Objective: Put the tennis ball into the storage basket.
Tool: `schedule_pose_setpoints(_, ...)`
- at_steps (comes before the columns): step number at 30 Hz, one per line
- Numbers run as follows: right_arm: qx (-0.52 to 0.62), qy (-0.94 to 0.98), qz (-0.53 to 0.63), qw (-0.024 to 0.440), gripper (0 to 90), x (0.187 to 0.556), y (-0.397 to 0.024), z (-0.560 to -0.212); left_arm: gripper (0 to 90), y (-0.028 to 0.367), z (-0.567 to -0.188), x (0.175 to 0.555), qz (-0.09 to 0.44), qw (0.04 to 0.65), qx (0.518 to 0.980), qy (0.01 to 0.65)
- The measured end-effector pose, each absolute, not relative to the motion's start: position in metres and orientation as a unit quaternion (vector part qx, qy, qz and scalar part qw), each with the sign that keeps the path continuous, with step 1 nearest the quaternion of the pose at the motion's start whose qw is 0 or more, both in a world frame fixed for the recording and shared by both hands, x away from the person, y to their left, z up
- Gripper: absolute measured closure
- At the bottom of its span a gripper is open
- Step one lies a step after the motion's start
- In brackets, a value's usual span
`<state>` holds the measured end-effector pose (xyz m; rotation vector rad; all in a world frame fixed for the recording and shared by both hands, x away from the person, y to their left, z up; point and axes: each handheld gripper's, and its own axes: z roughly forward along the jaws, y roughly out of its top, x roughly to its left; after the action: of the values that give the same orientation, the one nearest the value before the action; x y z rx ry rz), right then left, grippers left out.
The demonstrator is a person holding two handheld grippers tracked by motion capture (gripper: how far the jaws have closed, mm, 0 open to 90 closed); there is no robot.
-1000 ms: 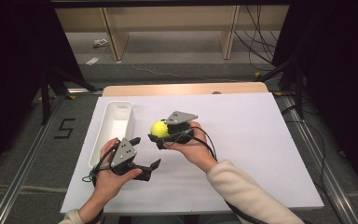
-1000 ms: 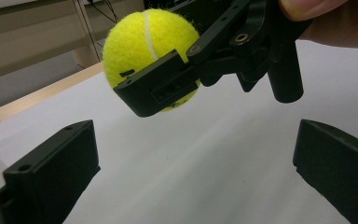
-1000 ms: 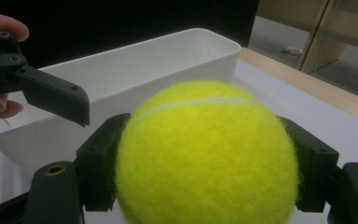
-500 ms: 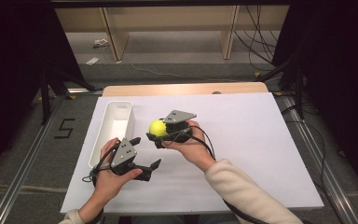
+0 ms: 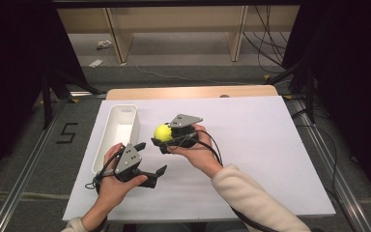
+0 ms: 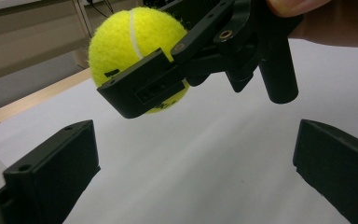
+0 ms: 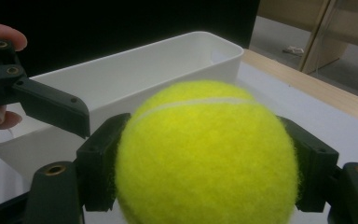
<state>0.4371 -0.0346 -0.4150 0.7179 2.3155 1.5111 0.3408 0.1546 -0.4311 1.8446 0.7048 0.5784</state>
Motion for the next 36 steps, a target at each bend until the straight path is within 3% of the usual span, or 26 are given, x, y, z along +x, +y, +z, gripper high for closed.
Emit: schedule_pose_setpoints(36, 0.246, 0.802, 0.526, 0.143, 26.9, 0.4465, -0.0254, -0.4036, 0.0, 0.1527, -0.4316, 0.3399, 0.237, 0.517, 0.769, 0.291)
